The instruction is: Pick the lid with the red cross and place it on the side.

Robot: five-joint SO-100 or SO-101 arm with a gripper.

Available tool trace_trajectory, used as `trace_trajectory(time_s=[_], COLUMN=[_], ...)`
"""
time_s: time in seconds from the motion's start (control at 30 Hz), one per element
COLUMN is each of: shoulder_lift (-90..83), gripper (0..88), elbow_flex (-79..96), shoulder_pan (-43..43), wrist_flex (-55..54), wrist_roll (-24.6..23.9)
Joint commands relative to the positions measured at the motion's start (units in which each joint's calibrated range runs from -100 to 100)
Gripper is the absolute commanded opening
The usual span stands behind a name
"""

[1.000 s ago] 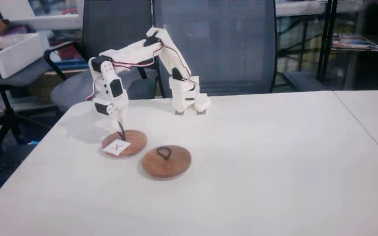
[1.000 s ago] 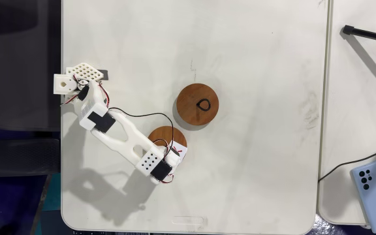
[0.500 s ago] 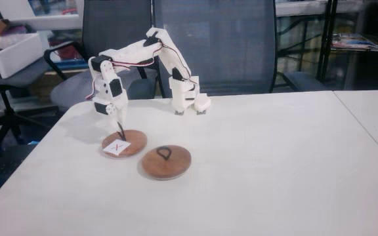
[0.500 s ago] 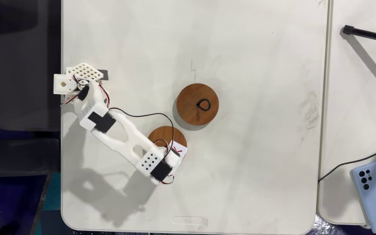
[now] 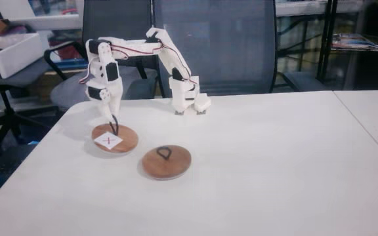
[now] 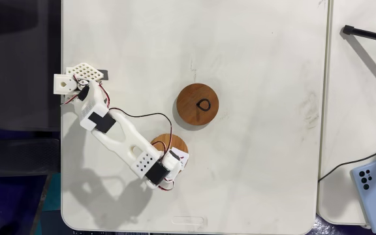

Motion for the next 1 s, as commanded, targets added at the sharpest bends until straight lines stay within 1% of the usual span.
trace_trajectory(time_s=[0.0, 0.13, 0.43, 0.87, 0.97], shoulder_lift=[-1.57, -2.17, -13.76, -14.52, -14.52], gripper=[0.4, 0.4, 0.4, 0.4, 0.4], elbow_flex=[-2.25, -2.25, -1.16, -1.16, -1.16], shoulder_pan=[-0.28, -0.28, -0.28, 0.62, 2.87], wrist_flex=[0.85, 0.85, 0.85, 1.02, 1.11], wrist_roll=[0.08, 0.08, 0.13, -0.06, -0.11])
